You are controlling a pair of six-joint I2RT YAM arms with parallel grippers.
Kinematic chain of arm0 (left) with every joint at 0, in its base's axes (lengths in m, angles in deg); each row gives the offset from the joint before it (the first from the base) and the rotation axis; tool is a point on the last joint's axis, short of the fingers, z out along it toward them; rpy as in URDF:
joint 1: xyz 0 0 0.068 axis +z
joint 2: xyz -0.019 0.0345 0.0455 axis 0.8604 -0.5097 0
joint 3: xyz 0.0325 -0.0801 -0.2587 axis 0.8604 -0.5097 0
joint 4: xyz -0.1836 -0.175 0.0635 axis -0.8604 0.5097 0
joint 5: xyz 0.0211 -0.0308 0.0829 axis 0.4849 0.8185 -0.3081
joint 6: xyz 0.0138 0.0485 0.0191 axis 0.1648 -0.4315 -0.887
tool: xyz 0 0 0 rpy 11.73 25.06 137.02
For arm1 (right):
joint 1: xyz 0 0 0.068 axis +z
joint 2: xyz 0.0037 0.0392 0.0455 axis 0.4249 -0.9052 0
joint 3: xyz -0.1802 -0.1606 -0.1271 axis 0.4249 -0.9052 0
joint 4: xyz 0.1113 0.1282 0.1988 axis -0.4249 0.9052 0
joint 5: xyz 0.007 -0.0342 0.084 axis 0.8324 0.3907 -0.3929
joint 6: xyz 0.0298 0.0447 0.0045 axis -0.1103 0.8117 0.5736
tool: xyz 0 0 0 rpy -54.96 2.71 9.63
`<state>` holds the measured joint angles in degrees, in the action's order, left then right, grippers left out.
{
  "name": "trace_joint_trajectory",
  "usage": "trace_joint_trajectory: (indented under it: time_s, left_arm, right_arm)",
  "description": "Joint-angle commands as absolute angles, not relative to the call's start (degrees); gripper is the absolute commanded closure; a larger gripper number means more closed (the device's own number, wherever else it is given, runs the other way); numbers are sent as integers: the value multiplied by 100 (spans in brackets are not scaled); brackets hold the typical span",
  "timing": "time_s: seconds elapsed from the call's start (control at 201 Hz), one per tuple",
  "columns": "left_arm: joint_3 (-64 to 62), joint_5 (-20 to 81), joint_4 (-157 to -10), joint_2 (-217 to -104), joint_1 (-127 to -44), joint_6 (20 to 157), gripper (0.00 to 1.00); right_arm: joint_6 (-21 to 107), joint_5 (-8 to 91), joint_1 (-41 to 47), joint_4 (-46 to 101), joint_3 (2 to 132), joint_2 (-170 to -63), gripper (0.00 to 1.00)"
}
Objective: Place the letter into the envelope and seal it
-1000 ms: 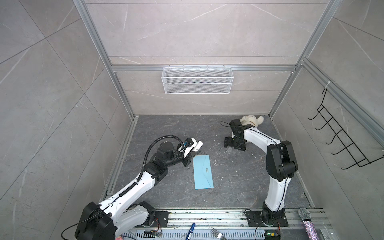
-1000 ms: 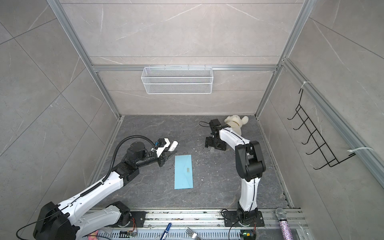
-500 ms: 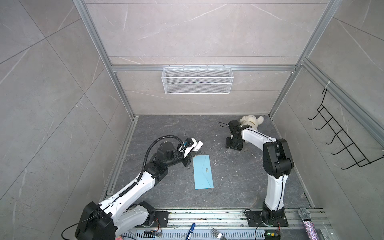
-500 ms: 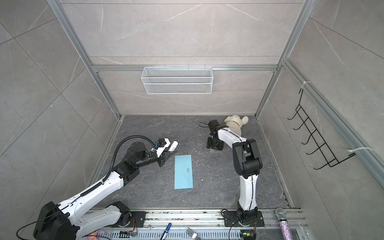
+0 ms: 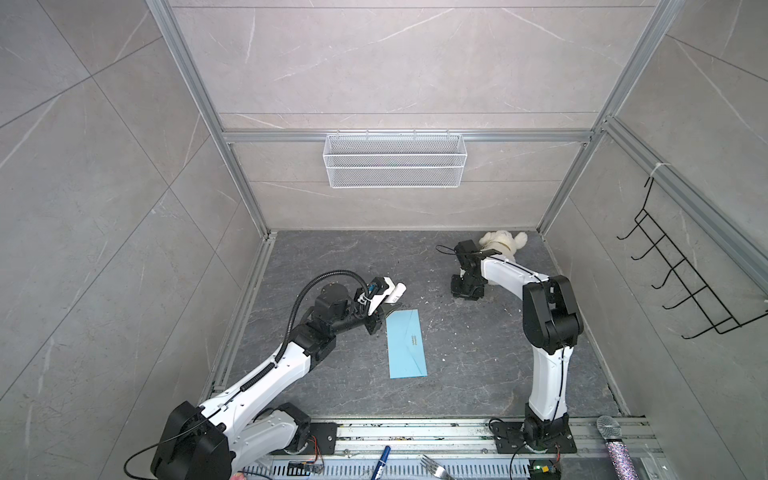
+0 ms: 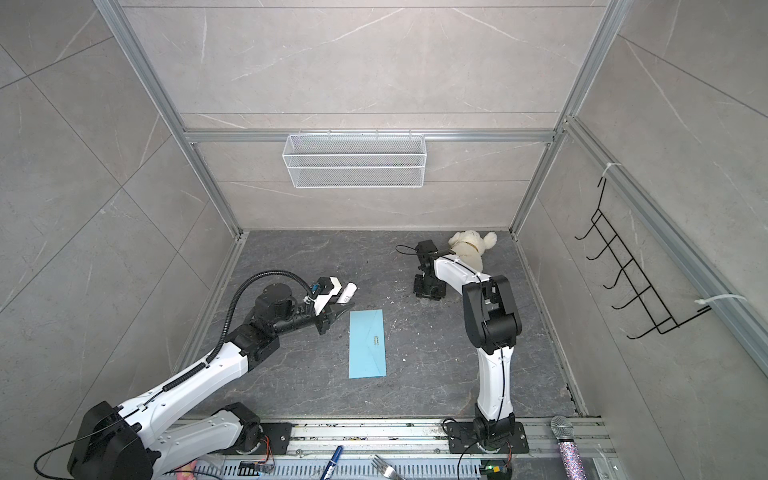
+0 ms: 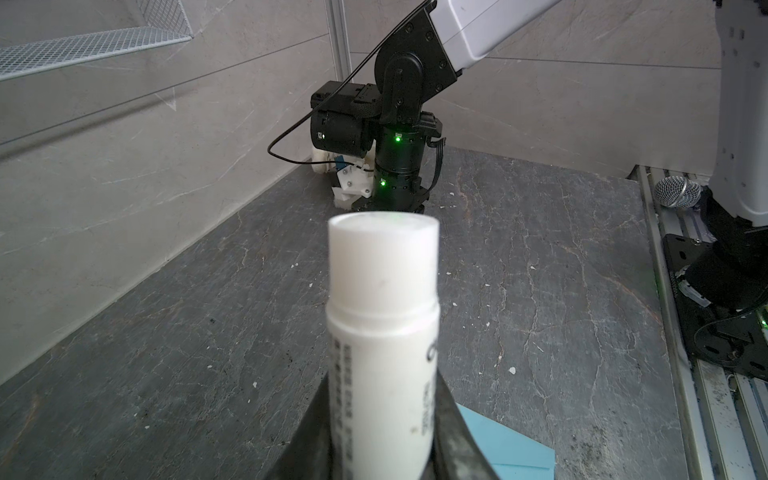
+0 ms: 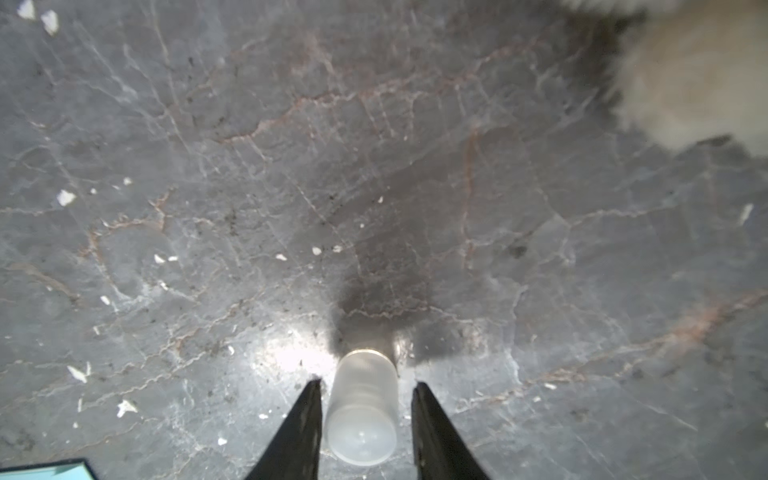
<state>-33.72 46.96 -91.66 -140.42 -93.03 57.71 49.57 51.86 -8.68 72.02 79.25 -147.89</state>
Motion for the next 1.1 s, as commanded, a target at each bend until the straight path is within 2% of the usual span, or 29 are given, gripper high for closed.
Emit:
trace_joint_trajectory:
  time_s: [0.0, 0.632, 0.717, 0.837, 1.09]
  left_arm:
    - [-3293, 4781, -9366, -14016, -9292, 5708, 100]
    - [-3277, 4784, -9335, -14046, -9293, 5718, 100]
    - [-3277, 4792, -9338, -14055, -9290, 5721, 100]
    - [-3277, 4789, -9332, -14058, -9290, 5715, 100]
    - [-3277, 4792, -9323, -14065, -9286, 5716, 100]
  right_arm:
    - [4909, 5177, -853, 7306, 8127, -14949, 63]
    - [4813, 5236, -796, 7519, 8299, -15115, 78]
    - [4788, 5238, -799, 7531, 8319, -15121, 77]
    - [4743, 5281, -776, 7588, 8376, -15134, 67]
    - [4664, 5478, -695, 7751, 8463, -15196, 66]
